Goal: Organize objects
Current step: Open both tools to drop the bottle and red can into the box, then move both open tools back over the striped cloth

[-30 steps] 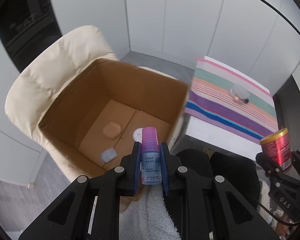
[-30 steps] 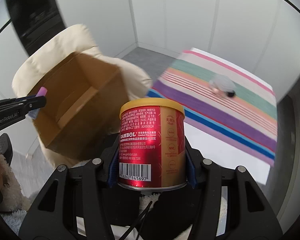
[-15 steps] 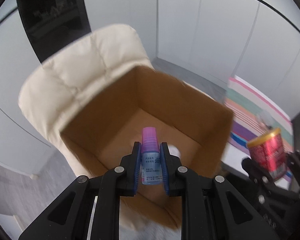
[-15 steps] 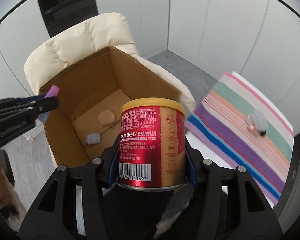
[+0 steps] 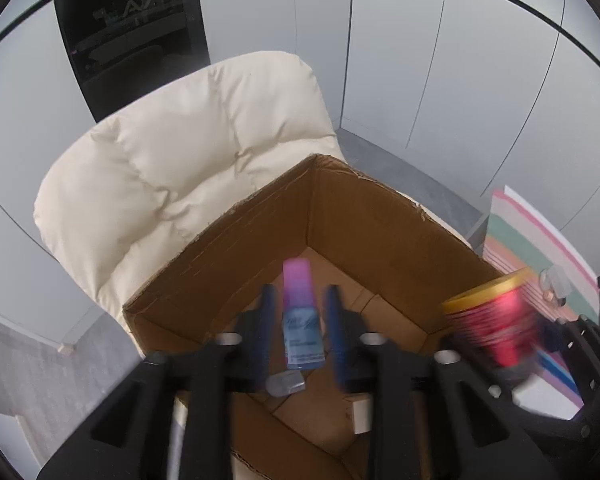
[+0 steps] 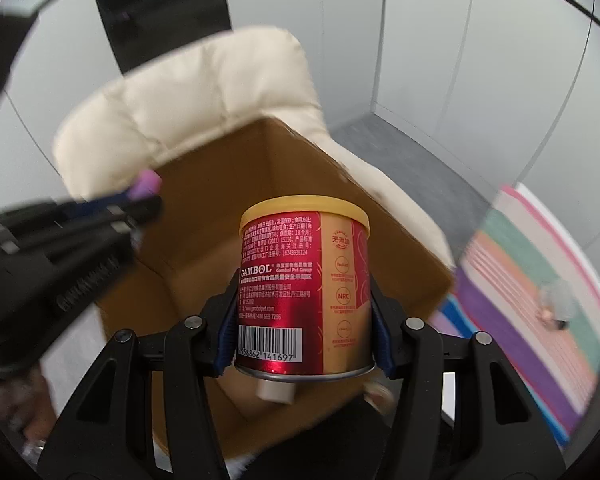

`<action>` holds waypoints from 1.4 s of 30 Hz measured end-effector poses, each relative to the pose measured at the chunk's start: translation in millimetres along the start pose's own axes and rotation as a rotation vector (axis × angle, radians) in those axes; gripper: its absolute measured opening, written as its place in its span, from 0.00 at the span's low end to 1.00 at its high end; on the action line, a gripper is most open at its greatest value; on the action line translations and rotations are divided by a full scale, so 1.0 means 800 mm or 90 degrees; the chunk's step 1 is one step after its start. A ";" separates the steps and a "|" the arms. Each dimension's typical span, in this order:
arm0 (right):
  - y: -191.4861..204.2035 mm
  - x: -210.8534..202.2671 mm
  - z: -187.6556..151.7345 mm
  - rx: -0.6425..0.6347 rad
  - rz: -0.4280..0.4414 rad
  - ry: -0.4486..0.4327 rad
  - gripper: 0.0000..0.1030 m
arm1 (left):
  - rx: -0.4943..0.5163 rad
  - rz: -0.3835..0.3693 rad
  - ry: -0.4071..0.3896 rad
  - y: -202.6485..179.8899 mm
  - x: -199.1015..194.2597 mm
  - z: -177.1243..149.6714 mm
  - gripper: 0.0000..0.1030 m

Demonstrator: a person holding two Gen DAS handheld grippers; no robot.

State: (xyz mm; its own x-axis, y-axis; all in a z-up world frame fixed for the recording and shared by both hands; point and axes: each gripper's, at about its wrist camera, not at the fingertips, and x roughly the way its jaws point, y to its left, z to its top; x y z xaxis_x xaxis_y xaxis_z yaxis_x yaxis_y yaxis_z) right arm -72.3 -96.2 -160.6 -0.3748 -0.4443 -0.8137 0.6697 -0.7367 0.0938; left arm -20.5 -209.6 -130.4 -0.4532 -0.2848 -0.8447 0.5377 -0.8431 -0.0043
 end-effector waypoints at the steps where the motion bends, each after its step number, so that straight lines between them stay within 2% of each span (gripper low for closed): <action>1: 0.000 -0.001 0.000 0.005 0.002 -0.003 0.80 | -0.005 -0.007 0.005 0.001 0.000 -0.001 0.71; 2: 0.000 -0.001 0.001 0.007 -0.004 -0.003 0.92 | -0.015 -0.016 0.010 0.004 0.001 -0.001 0.78; 3: 0.001 -0.001 0.002 0.007 -0.012 -0.006 1.00 | -0.025 -0.022 0.011 0.006 0.000 -0.004 0.84; 7: 0.000 -0.001 0.003 0.003 -0.036 -0.001 1.00 | -0.029 -0.022 0.023 0.007 0.003 -0.004 0.84; 13: -0.019 -0.005 -0.007 0.049 -0.023 0.007 1.00 | -0.032 -0.023 0.031 0.008 0.003 -0.005 0.84; 19: -0.031 -0.014 -0.019 0.062 -0.049 0.011 1.00 | -0.003 -0.021 0.021 0.002 -0.008 -0.011 0.84; 29: -0.038 -0.053 -0.031 0.081 -0.061 -0.013 1.00 | 0.036 -0.014 -0.009 0.001 -0.053 -0.035 0.84; 35: -0.032 -0.076 -0.054 0.086 -0.055 -0.004 1.00 | 0.059 -0.007 -0.007 0.004 -0.076 -0.070 0.84; 38: -0.031 -0.093 -0.068 0.089 -0.062 -0.017 1.00 | 0.070 0.001 -0.018 0.003 -0.088 -0.084 0.84; 42: -0.024 -0.110 -0.085 0.095 -0.070 -0.028 1.00 | 0.093 0.006 -0.030 -0.005 -0.093 -0.087 0.84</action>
State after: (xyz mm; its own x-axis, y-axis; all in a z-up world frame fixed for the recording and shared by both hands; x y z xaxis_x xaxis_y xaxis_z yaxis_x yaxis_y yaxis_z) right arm -8.6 -8.5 -129.9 -0.4704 -0.3757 -0.7985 0.5221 -0.8480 0.0915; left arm 60.5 -153.0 -105.0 -0.4840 -0.3111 -0.8179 0.4345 -0.8967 0.0840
